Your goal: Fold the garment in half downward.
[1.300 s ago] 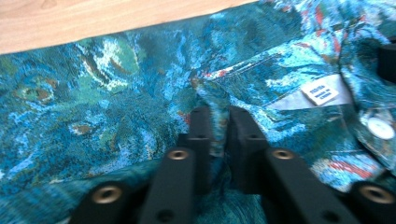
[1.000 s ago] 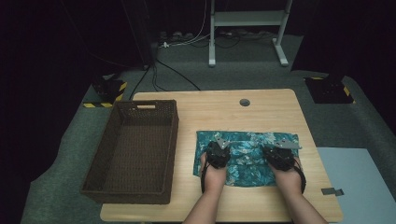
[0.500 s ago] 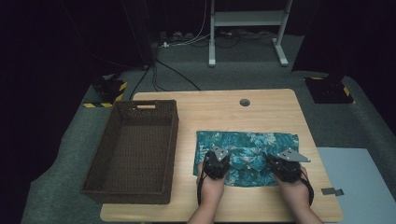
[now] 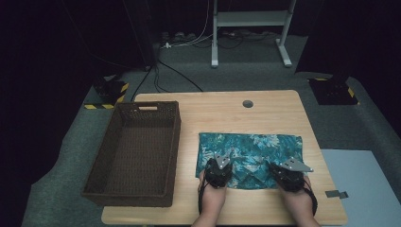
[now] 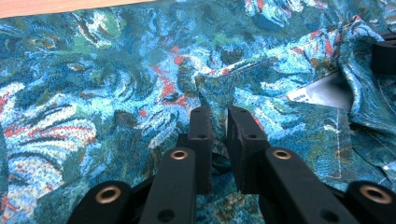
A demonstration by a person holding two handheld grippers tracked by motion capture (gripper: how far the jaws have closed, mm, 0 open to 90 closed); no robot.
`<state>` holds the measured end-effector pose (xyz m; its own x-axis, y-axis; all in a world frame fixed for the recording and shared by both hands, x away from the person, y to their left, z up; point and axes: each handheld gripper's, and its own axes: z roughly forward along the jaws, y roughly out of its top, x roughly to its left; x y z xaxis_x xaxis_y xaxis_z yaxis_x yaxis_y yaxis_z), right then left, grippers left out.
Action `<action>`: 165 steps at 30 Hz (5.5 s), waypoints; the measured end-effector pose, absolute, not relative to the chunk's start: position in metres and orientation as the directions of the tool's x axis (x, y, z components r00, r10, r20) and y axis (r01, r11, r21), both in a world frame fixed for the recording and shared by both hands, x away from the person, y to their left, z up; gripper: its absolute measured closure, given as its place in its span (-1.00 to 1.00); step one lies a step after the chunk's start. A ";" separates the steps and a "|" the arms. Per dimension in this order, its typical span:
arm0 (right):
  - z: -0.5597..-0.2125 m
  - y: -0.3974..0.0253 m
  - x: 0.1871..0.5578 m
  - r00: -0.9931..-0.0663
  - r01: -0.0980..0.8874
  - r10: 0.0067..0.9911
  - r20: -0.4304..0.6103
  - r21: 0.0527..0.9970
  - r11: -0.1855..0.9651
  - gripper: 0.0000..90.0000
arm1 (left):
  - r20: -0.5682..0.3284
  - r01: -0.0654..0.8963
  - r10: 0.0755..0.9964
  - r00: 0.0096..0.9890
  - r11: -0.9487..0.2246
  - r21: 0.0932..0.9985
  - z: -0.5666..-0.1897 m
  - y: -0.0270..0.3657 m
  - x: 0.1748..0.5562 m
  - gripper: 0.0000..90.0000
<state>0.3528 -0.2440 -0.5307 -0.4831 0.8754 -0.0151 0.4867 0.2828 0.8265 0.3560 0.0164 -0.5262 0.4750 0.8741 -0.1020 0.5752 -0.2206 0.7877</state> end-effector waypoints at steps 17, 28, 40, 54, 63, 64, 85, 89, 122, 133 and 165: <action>-0.536 -0.246 0.347 -0.496 0.476 0.868 -0.023 0.829 0.295 0.87 | -0.026 0.595 0.930 0.367 -0.213 0.775 -0.520 0.033 0.385 0.26; -0.536 -0.248 0.346 -0.488 0.480 0.873 -0.012 0.832 0.279 0.81 | -0.059 0.620 0.933 0.356 -0.189 0.762 -0.537 0.030 0.384 -0.19; -0.526 -0.262 0.350 -0.433 0.477 0.901 -0.004 0.847 0.233 0.32 | -0.078 0.615 0.929 0.363 -0.175 0.769 -0.541 0.033 0.381 -0.24; -0.534 -0.270 0.387 -0.373 0.561 0.927 -0.029 0.789 0.251 0.09 | -0.119 0.623 0.924 0.363 -0.146 0.768 -0.541 0.036 0.380 -0.41; -0.530 -0.271 0.367 -0.405 0.537 0.914 -0.006 0.808 0.243 0.09 | -0.139 0.620 0.916 0.375 -0.137 0.773 -0.539 0.037 0.370 -0.43; -0.530 -0.271 0.367 -0.405 0.537 0.914 -0.006 0.808 0.243 0.09 | -0.139 0.620 0.916 0.375 -0.137 0.773 -0.539 0.037 0.370 -0.43; -0.524 -0.279 0.328 -0.429 0.521 0.903 0.000 0.817 0.248 0.07 | -0.145 0.611 0.905 0.399 -0.144 0.779 -0.537 0.040 0.341 -0.50; -0.525 -0.279 0.323 -0.430 0.521 0.903 0.002 0.817 0.246 0.06 | -0.147 0.612 0.905 0.400 -0.144 0.778 -0.538 0.041 0.336 -0.52; -0.531 -0.277 0.328 -0.432 0.558 0.902 0.014 0.790 0.255 0.03 | -0.051 0.615 0.916 0.397 -0.225 0.756 -0.541 0.045 0.341 -0.54; -0.540 -0.283 0.323 -0.434 0.583 0.901 -0.005 0.761 0.285 -0.06 | -0.023 0.617 0.922 0.386 -0.239 0.750 -0.541 0.057 0.342 -0.60; -0.540 -0.278 0.344 -0.451 0.609 0.893 -0.008 0.728 0.314 -0.65 | -0.005 0.634 0.928 0.374 -0.252 0.731 -0.543 0.068 0.360 -0.75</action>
<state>0.3440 -0.2785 -0.5397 -0.4510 0.8925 -0.0081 0.6092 0.3144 0.7280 0.3597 0.0678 -0.5428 0.3736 0.9276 -0.0047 0.6338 -0.2516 0.7315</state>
